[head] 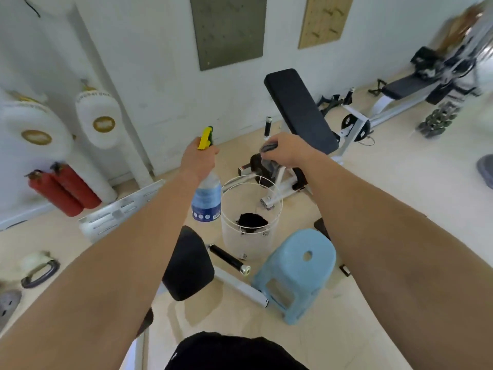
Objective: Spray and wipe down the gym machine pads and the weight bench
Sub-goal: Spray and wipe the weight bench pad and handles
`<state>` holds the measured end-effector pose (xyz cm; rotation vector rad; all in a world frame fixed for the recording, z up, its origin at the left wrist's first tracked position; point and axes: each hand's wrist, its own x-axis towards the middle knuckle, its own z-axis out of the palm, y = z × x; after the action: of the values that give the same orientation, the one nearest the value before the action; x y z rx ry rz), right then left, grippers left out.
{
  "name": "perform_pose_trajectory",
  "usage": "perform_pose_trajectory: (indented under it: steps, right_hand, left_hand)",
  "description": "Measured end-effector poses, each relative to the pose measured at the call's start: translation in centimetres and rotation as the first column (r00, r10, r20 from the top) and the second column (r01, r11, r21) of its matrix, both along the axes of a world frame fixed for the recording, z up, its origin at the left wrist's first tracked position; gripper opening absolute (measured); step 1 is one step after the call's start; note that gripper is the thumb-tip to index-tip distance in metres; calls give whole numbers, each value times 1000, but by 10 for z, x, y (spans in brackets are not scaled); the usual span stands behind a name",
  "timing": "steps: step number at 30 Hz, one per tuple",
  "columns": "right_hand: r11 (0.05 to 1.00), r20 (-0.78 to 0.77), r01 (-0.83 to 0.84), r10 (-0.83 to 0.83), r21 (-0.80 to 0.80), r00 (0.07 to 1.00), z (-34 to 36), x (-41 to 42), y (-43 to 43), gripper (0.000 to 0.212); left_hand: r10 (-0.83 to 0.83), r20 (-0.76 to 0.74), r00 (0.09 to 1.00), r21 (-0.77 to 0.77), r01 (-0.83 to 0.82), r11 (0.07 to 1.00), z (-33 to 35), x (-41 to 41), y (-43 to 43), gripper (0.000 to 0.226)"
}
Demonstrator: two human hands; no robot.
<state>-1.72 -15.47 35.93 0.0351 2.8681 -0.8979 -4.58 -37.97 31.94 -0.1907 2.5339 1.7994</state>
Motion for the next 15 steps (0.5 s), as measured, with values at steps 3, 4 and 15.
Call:
perform_pose_trajectory:
  steps: [3, 4, 15]
  right_hand:
    - [997, -34, -2, 4, 76, 999, 25, -2, 13, 24]
    - [996, -46, 4, 0, 86, 999, 34, -5, 18, 24]
    - [962, -131, 28, 9, 273, 991, 74, -37, 95, 28]
  left_hand:
    - [-17, -7, 1000, 0, 17, 1000, 19, -13, 11, 11]
    - [-29, -10, 1000, 2, 29, 1000, 26, -19, 16, 9]
    - [-168, -35, 985, -88, 164, 983, 44, -73, 104, 6]
